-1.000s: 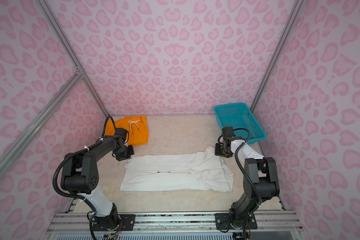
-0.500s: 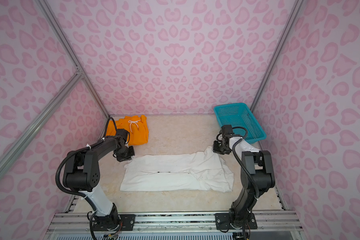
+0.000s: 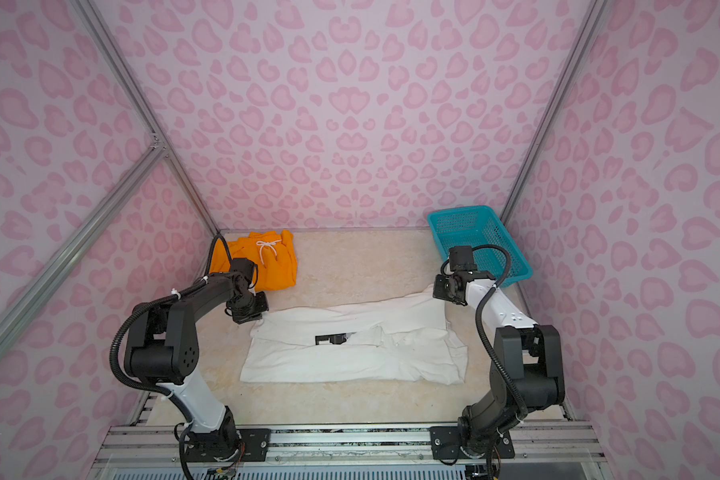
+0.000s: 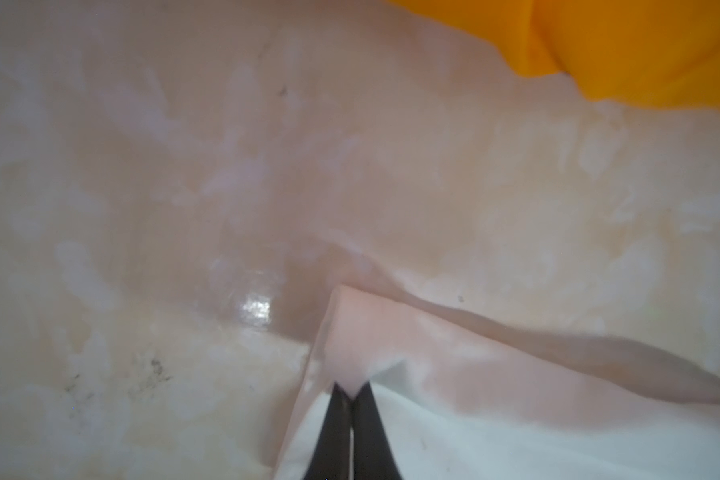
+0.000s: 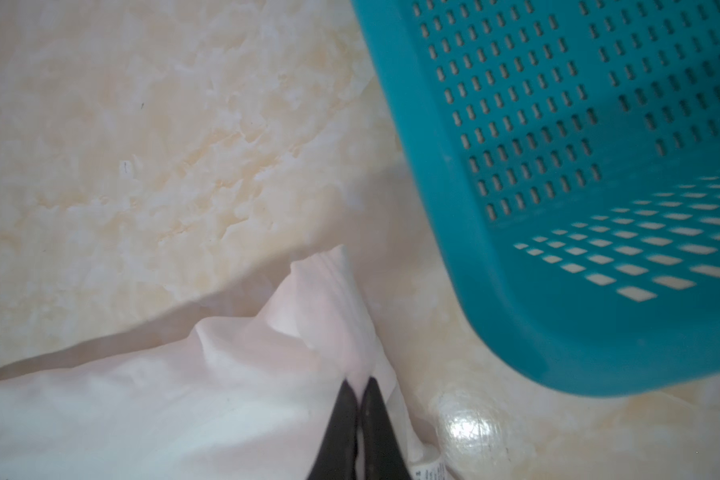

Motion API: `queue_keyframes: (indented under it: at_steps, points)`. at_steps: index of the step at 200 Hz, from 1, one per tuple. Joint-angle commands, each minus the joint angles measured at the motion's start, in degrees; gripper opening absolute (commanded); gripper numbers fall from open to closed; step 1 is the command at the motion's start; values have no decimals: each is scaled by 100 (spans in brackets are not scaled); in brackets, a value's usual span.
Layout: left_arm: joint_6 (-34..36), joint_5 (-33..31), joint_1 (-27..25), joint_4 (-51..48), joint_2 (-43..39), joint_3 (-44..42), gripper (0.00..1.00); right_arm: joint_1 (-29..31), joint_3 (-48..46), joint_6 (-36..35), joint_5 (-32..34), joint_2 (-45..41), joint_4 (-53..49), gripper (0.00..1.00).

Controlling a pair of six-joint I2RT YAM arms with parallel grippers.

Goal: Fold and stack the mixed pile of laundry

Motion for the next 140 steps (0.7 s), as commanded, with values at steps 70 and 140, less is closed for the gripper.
queue_keyframes:
  at_steps: [70,140]
  points:
    - [-224,-504,12,-418,-674,-121,55,641,231,-189,1223,-309,-914,48]
    - [-476,-290,11,-190,-1201,-1132,48,713,-1386,476,-7,-1321,-1101,47]
